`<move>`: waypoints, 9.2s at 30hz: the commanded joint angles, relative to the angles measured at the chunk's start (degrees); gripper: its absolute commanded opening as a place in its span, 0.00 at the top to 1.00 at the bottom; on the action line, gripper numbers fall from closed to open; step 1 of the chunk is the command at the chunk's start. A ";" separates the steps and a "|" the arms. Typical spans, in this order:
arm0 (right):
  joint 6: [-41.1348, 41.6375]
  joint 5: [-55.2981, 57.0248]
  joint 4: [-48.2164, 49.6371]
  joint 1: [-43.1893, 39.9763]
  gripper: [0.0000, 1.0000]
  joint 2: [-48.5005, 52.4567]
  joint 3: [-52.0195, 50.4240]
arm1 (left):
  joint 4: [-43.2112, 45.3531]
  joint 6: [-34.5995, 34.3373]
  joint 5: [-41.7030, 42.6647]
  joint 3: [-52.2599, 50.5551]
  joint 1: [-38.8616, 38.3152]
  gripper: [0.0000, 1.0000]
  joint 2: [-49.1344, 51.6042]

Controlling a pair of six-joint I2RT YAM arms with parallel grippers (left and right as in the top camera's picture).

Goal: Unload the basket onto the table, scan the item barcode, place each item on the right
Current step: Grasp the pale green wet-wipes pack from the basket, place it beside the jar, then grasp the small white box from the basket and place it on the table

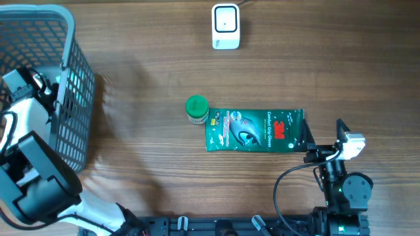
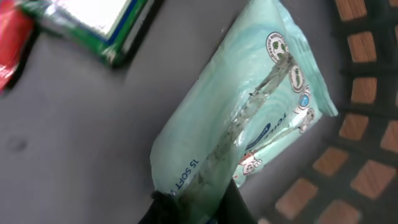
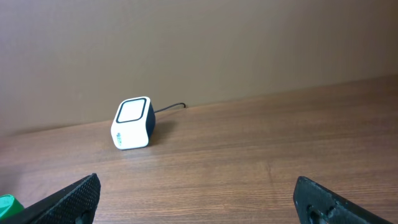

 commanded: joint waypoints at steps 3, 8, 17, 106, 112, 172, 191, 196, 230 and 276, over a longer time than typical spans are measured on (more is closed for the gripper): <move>0.70 0.79 0.17 0.26 0.00 -0.26 -0.07 | -4.13 -0.13 -1.16 -0.31 0.79 0.96 -14.03; 0.68 0.79 0.17 0.26 0.00 -0.26 -0.07 | -7.61 -0.15 -1.16 -0.31 0.79 0.96 -27.96; 0.68 0.79 0.17 0.28 0.00 -0.26 -0.07 | -15.39 -0.33 0.35 -0.31 0.76 0.96 -48.00; 0.68 0.79 0.17 0.26 0.00 -0.26 -0.07 | -16.72 0.15 -20.37 17.94 4.15 0.00 -27.67; 0.70 0.79 0.17 0.26 0.00 -0.26 -0.07 | -15.43 12.13 -14.16 17.94 4.57 0.01 -12.31; 0.68 0.79 0.17 0.26 0.00 -0.26 -0.07 | -7.37 21.09 -16.41 17.68 0.13 0.87 -6.25; 0.66 0.79 0.17 0.26 0.00 -0.26 -0.07 | -10.23 20.85 -16.39 17.62 0.13 0.90 -5.77; 0.68 0.79 0.17 0.26 0.00 -0.26 -0.07 | -9.79 20.83 -16.37 17.62 0.13 0.81 -5.38; 0.70 0.79 0.17 0.26 0.00 -0.26 -0.07 | -14.69 34.42 -1.16 9.99 -1.40 0.25 9.42; 0.68 0.79 0.17 0.26 0.00 -0.26 -0.07 | -25.92 19.12 17.73 12.92 -16.81 0.75 -50.49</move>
